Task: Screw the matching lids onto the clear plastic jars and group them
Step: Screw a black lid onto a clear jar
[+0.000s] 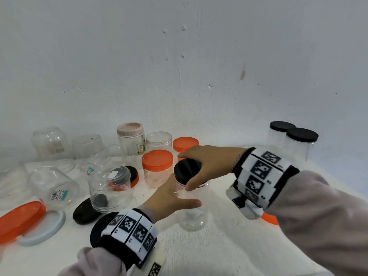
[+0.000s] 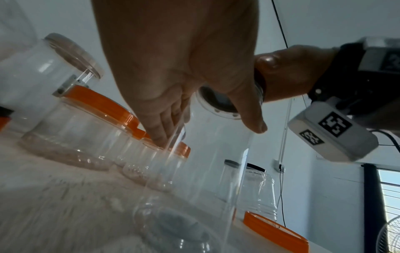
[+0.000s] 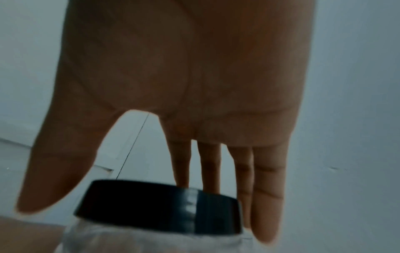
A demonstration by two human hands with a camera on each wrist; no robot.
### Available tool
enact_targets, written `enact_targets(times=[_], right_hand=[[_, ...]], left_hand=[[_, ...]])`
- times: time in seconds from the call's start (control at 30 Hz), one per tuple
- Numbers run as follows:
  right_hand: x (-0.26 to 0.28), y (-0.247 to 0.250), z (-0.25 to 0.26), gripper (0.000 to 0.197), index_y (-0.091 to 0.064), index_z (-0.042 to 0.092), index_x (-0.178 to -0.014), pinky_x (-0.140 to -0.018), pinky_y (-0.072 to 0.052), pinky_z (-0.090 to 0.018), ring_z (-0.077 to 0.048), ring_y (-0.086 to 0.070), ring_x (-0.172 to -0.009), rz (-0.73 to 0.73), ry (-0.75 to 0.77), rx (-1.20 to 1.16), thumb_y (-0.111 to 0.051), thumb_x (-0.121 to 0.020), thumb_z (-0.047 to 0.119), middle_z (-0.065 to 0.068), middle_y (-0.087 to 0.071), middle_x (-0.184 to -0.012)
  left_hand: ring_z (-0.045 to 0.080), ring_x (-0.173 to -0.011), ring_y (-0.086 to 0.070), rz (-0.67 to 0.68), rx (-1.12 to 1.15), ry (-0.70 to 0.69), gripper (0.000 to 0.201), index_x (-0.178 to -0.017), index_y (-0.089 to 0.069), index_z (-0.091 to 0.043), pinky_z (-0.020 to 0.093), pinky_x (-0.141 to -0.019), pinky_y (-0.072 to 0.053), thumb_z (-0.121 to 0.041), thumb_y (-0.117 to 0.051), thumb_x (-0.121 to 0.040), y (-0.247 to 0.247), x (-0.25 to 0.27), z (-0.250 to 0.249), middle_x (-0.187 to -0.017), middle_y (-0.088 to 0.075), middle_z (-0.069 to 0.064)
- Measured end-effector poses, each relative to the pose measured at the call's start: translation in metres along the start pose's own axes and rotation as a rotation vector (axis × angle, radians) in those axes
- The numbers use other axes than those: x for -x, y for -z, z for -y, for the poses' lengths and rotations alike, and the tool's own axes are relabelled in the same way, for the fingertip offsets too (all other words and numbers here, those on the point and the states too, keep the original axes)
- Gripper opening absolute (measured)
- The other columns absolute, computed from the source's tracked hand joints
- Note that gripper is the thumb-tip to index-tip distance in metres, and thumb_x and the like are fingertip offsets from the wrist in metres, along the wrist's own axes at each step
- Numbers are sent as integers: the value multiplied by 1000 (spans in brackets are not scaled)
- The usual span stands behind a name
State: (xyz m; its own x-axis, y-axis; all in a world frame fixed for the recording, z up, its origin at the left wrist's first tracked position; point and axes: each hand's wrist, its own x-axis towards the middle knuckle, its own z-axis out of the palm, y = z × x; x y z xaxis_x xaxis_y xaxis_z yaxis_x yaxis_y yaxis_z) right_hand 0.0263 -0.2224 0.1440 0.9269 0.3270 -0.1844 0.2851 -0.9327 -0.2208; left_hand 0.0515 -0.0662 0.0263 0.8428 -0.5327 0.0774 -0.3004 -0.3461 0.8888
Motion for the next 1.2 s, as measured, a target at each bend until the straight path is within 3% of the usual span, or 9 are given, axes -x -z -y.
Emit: enact_targets(times=[0.13,0.27,0.4,0.5,0.7,0.87,0.97,1.07,1.2], right_hand=[[-10,9,13,89,-26,38,-147,-100,-43,-40,-18,-39,-127,99,-53,168,-73,-73,54,8,-36,-138],[-12,15,17,83,-36,38,-140,-91,-46,-35,-16,-44,-120,118,-57,191,-78,-70,49,13,-37,-121],[-12,19,17,81,-39,41,-137,-94,-47,-38,-16,-44,-120,131,-35,198,-81,-68,42,13,-39,-129],[-11,20,16,81,-38,42,-138,-94,-46,-36,-16,-42,-122,141,-19,199,-81,-69,41,14,-38,-131],[-14,18,16,82,-41,41,-136,-94,-48,-38,-14,-46,-119,123,-33,202,-81,-64,51,14,-44,-130],[-15,16,15,74,-50,38,-126,-69,-50,-28,-3,-53,-81,78,-53,178,-78,-61,61,18,-51,-103],[-14,15,16,72,-52,37,-123,-58,-45,-23,2,-47,-63,55,-68,187,-75,-61,65,20,-48,-88],[-13,11,15,71,-54,33,-120,-55,-46,-22,1,-50,-53,8,-100,168,-71,-62,70,16,-52,-87],[-13,4,14,70,-55,26,-114,-51,-42,-20,-1,-51,-52,-30,-135,190,-64,-65,76,11,-54,-84]], left_hand=[[5,-126,-44,1,17,18,95,-144,-28,-30,24,-100,-36,-36,-84,-68,-1,1,3,-139,-45,-17],[10,-131,-42,25,19,43,99,-145,-26,-29,35,-111,-36,-41,-85,-65,0,-2,4,-144,-44,-10],[11,-132,-40,35,27,55,102,-145,-24,-29,29,-108,-34,-44,-84,-63,0,-4,6,-145,-41,-10],[13,-134,-39,34,39,62,104,-145,-25,-29,34,-111,-34,-44,-85,-62,0,-4,6,-145,-41,-9],[12,-134,-39,22,45,56,99,-145,-24,-29,30,-109,-34,-38,-85,-67,-1,-3,6,-145,-41,-10],[13,-134,-39,21,55,42,99,-146,-25,-28,37,-113,-34,-37,-85,-67,-1,-2,7,-145,-42,-9],[9,-131,-40,21,62,35,96,-144,-26,-30,26,-105,-35,-36,-84,-68,-1,-2,7,-143,-43,-12],[6,-126,-40,16,47,31,95,-142,-26,-36,23,-99,-33,-39,-84,-67,-1,-2,7,-140,-43,-15],[4,-124,-39,8,43,24,93,-143,-29,-36,25,-102,-34,-40,-84,-67,-1,0,7,-136,-41,-19]])
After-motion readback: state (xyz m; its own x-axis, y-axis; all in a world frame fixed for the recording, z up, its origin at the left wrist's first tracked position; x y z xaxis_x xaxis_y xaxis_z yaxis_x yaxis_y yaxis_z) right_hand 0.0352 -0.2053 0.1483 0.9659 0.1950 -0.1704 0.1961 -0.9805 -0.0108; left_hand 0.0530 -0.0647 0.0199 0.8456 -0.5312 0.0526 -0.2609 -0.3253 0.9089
